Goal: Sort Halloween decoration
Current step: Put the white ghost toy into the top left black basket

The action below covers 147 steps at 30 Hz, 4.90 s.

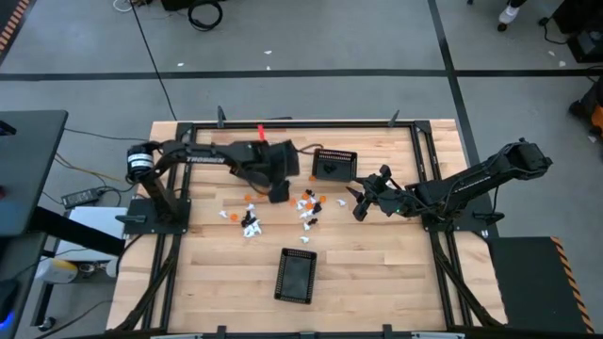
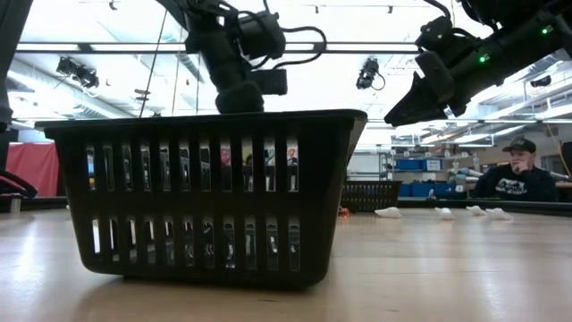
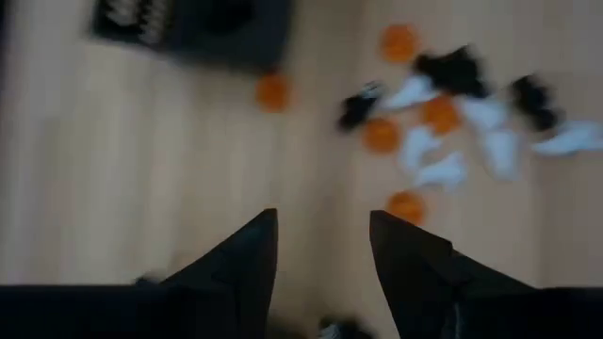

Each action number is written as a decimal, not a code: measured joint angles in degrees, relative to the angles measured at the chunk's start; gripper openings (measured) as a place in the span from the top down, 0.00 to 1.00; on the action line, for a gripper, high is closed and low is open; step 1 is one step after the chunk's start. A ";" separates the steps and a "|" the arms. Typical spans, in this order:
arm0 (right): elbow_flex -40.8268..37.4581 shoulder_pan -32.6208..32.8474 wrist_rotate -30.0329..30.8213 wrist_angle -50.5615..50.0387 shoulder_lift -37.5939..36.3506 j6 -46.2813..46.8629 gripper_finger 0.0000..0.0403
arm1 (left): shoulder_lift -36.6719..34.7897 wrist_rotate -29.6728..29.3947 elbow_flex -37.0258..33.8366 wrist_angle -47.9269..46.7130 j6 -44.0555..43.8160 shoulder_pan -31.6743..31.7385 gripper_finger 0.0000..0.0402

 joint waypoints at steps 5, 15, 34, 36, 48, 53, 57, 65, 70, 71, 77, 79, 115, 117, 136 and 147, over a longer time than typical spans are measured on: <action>0.00 0.00 0.13 0.55 -0.01 -0.10 0.58 | 3.43 2.05 0.00 1.67 -0.48 -3.58 0.55; 0.00 0.00 0.08 0.88 0.00 0.12 0.58 | 9.69 5.01 -0.02 6.81 -0.04 -7.54 0.55; 0.00 0.00 -0.98 1.13 0.00 0.44 0.58 | 14.72 6.89 0.02 9.78 2.28 -7.16 0.55; 0.00 0.00 -0.98 0.90 0.00 0.40 0.58 | 14.72 6.95 0.05 9.41 3.05 -7.16 0.55; 0.00 0.00 -0.98 1.15 0.00 0.37 0.58 | 14.67 7.19 0.11 7.57 3.75 -6.74 0.64; 0.00 0.00 -0.98 1.11 0.00 0.39 0.58 | 14.63 7.17 0.11 6.99 3.75 -6.74 0.71; 0.00 0.00 -0.98 1.12 0.00 0.39 0.58 | 14.63 7.17 0.10 6.81 3.73 -6.74 0.75; 0.00 0.00 -0.98 1.14 0.00 0.39 0.58 | 14.63 7.14 0.07 6.77 3.58 -6.74 0.79; 0.00 0.00 -0.97 1.14 0.00 0.39 0.58 | 14.63 7.01 0.04 6.77 3.57 -6.74 0.80; 0.00 0.00 -0.96 1.14 0.00 0.39 0.58 | 14.63 6.99 0.04 6.77 3.57 -6.74 0.80; 0.00 0.00 -0.98 1.14 0.00 0.39 0.58 | 14.74 6.97 0.68 5.92 3.51 -6.73 0.80; 0.00 0.00 -0.96 1.14 0.00 0.39 0.58 | 14.95 6.82 1.86 4.19 3.55 -6.74 0.80; 0.00 0.01 -1.42 1.07 0.00 1.23 0.58 | 4.91 -8.18 11.17 -20.85 5.20 3.46 0.80; 0.00 0.04 -1.62 1.10 0.00 1.31 0.58 | 4.61 -8.22 11.17 -22.09 4.76 5.16 0.80; 0.00 0.13 -2.03 0.92 -0.02 1.09 0.58 | 4.62 -3.51 -4.39 -5.06 4.56 14.70 0.80; 0.00 0.11 -1.97 1.31 -0.02 0.99 0.58 | 4.64 -0.54 -10.36 2.33 3.98 16.29 0.80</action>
